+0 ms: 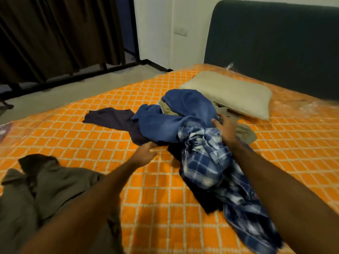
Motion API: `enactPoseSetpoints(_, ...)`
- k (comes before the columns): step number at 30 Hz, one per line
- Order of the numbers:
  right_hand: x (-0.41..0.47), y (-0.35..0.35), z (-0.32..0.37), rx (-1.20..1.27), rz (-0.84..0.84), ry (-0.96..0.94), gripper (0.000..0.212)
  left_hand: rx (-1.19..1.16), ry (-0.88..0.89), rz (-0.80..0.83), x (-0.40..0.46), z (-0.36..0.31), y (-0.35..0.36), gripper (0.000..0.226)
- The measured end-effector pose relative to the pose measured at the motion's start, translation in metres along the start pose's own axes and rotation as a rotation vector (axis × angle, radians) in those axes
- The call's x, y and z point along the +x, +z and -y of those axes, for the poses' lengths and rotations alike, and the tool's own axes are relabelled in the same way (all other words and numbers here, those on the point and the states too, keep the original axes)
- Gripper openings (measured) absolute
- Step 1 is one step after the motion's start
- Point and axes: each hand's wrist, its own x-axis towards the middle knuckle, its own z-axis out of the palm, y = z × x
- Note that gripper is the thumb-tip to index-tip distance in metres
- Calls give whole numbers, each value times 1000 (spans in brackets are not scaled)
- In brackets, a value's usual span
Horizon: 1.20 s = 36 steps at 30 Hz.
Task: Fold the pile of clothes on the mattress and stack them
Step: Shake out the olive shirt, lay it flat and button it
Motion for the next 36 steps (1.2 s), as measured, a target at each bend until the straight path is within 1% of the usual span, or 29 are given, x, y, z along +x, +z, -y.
enactPoseSetpoints(2, -54, 1, 60, -113, 36, -113, 58, 331, 38, -46, -34, 22, -25, 48)
enactPoseSetpoints(3, -74, 8, 84, -196, 67, -174, 55, 468, 30, -47, -52, 32, -32, 49)
enactPoseSetpoints(4, -92, 15, 102, -297, 126, -238, 55, 585, 33, -61, -67, 40, -38, 50)
enactPoseSetpoints(6, -129, 41, 127, -459, 235, -369, 63, 731, 47, -85, -108, 44, -49, 51)
enactPoseSetpoints(7, -142, 54, 132, -511, 268, -425, 69, 750, 48, -90, -121, 42, -49, 51)
enactPoseSetpoints(9, -178, 91, 157, -515, 367, -527, 73, 772, 26, -114, -158, 49, -59, 49)
enactPoseSetpoints(12, -245, 150, 206, -541, 502, -687, 62, 755, -99, -143, -224, 78, -85, 50)
enactPoseSetpoints(15, -297, 199, 251, -495, 605, -746, 61, 688, -259, -200, -281, 121, -116, 54)
enactPoseSetpoints(17, -326, 229, 276, -444, 667, -705, 59, 621, -367, -253, -322, 153, -136, 59)
enactPoseSetpoints(18, -334, 244, 281, -432, 707, -654, 61, 606, -411, -272, -337, 167, -142, 62)
enactPoseSetpoints(20, -342, 267, 282, -412, 746, -509, 71, 580, -509, -267, -361, 189, -149, 67)
enactPoseSetpoints(21, -345, 278, 280, -426, 736, -438, 77, 549, -548, -259, -370, 200, -150, 73)
enactPoseSetpoints(23, -352, 283, 275, -479, 646, -298, 83, 458, -603, -255, -381, 215, -146, 89)
enactPoseSetpoints(24, -353, 287, 272, -492, 602, -237, 86, 396, -627, -279, -383, 225, -143, 95)
enactPoseSetpoints(25, -350, 288, 265, -483, 584, -171, 92, 350, -641, -323, -382, 230, -140, 97)
enactPoseSetpoints(27, -339, 291, 255, -403, 609, -55, 108, 305, -695, -415, -374, 231, -140, 96)
enactPoseSetpoints(28, -329, 296, 252, -369, 613, -21, 110, 293, -716, -458, -367, 234, -144, 95)
enactPoseSetpoints(30, -311, 305, 256, -383, 593, -41, 99, 242, -716, -543, -351, 244, -160, 88)
enactPoseSetpoints(32, -288, 317, 266, -444, 559, -142, 82, 131, -681, -559, -331, 264, -180, 78)
enactPoseSetpoints(34, -266, 331, 272, -459, 600, -172, 73, 56, -661, -494, -314, 279, -194, 75)
enactPoseSetpoints(36, -245, 348, 277, -440, 704, -102, 77, 47, -662, -431, -299, 292, -201, 69)
